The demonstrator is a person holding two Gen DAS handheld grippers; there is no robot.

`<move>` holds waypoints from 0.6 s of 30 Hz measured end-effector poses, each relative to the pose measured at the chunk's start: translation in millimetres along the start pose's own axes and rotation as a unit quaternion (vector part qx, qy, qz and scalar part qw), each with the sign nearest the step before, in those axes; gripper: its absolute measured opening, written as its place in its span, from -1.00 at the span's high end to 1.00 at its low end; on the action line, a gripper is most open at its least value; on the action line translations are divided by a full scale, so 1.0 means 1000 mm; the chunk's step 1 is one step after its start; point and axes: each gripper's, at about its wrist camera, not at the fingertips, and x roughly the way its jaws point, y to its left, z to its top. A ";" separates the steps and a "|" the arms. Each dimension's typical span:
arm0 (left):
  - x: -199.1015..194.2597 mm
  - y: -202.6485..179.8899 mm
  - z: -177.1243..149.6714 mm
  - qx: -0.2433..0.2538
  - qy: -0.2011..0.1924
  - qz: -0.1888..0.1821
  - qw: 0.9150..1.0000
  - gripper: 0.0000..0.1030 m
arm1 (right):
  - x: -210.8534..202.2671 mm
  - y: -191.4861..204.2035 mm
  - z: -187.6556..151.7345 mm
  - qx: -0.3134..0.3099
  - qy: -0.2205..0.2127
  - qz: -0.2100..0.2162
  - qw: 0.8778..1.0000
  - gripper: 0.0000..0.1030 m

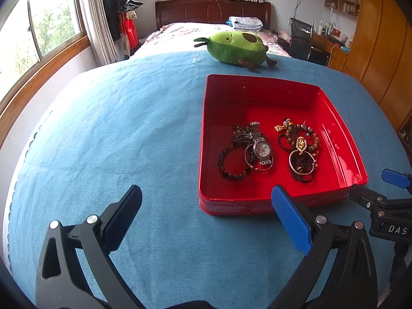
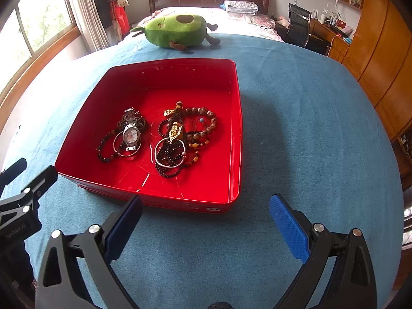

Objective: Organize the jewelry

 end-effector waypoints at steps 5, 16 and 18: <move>0.001 0.000 0.000 0.000 0.001 0.001 1.000 -0.94 | 0.000 0.000 0.000 0.000 0.001 0.000 1.000 -0.92; 0.001 -0.001 0.000 0.001 0.001 0.000 1.000 -0.94 | 0.001 0.000 0.000 0.000 0.002 -0.001 1.000 -0.92; 0.002 -0.001 0.000 0.002 -0.001 0.001 1.000 -0.94 | 0.002 -0.001 0.001 0.000 0.002 -0.001 1.000 -0.92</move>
